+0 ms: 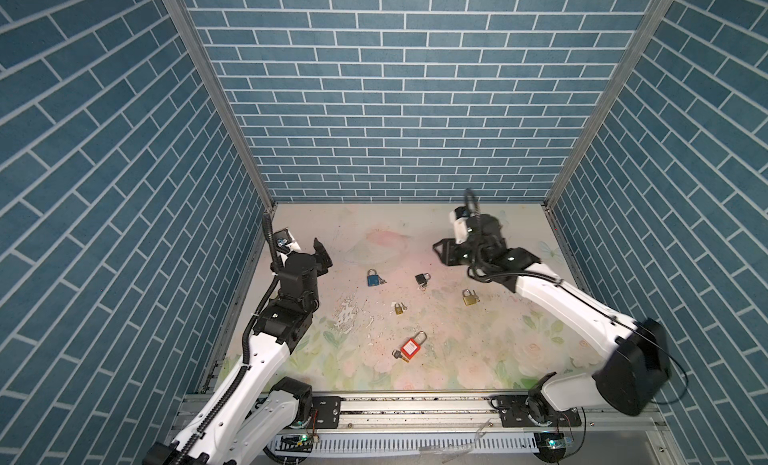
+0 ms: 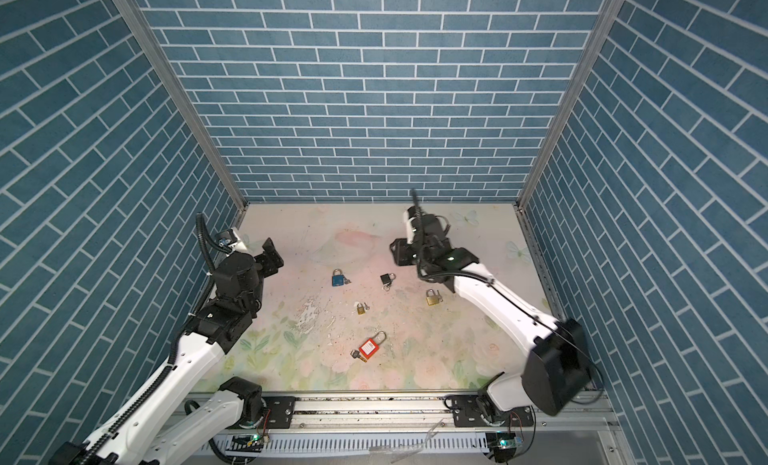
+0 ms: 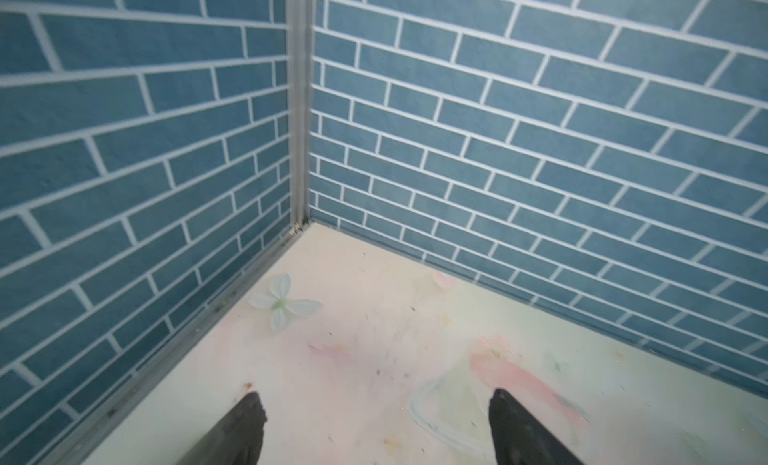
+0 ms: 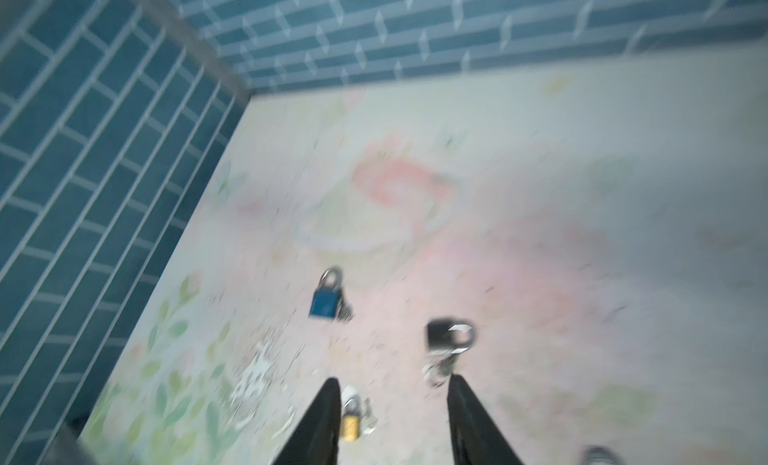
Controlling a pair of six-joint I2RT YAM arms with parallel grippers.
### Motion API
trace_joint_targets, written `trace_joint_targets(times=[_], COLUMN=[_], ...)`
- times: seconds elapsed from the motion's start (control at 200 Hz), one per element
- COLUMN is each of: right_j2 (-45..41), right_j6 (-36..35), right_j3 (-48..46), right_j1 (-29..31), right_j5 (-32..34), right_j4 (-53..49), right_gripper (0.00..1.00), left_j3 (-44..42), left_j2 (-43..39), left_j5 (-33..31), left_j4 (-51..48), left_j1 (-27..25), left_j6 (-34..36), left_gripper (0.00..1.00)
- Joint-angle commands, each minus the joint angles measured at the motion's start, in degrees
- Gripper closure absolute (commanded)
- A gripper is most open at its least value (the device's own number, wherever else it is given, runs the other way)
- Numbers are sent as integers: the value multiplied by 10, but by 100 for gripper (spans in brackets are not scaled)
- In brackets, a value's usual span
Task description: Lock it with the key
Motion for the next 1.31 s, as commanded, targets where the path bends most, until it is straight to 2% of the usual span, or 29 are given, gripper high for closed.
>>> trace_joint_targets(times=[0.0, 0.11, 0.22, 0.285, 0.39, 0.47, 0.6, 0.705, 0.78, 0.86, 0.92, 0.98, 1.08, 1.15, 1.23, 1.3], right_j2=[-89, -186, -253, -275, -273, -246, -159, -64, -5, 10, 29, 58, 130, 105, 128, 113], right_j6=[-67, -107, -146, -169, -175, -147, -132, -150, -183, -216, -238, -238, -236, -233, -235, -234], right_j3=[-79, -197, -315, -375, -448, -485, -527, -531, -532, -514, -522, -532, -541, -510, -531, -517], right_j1=[-86, -175, -224, -245, -278, -301, -310, -312, -312, -314, -318, -328, -342, -345, -344, -344], right_j5=[124, 190, 280, 299, 302, 277, 213, 173, 126, 59, 18, -5, -41, -36, -43, -39], right_j4=[40, 152, 246, 302, 367, 405, 524, 620, 691, 688, 734, 781, 878, 769, 852, 799], right_gripper=[45, 28, 7, 3, 3, 3, 3, 2, 3, 3, 3, 2, 2, 2, 2, 2], left_j3=[-69, -113, -163, -172, -184, -194, -214, -208, -240, -270, -243, -231, -221, -220, -222, -222], left_j2=[27, 64, 109, 147, 211, 245, 272, 298, 328, 374, 363, 374, 374, 375, 374, 372], left_j5=[-26, -17, -7, 10, 42, 61, 146, 199, 244, 277, 296, 321, 324, 322, 316, 313], left_j4=[130, 167, 237, 253, 302, 354, 479, 519, 615, 718, 638, 635, 614, 616, 616, 616], left_j1=[51, 110, 123, 129, 129, 130, 130, 130, 132, 130, 130, 130, 139, 140, 137, 135], left_j6=[54, 13, 16, 10, 30, 41, 96, 162, 184, 199, 207, 217, 208, 207, 209, 209], left_gripper=[14, 14, 14, 14, 14, 14, 14, 14, 14, 14, 14, 14, 14, 14, 14, 14])
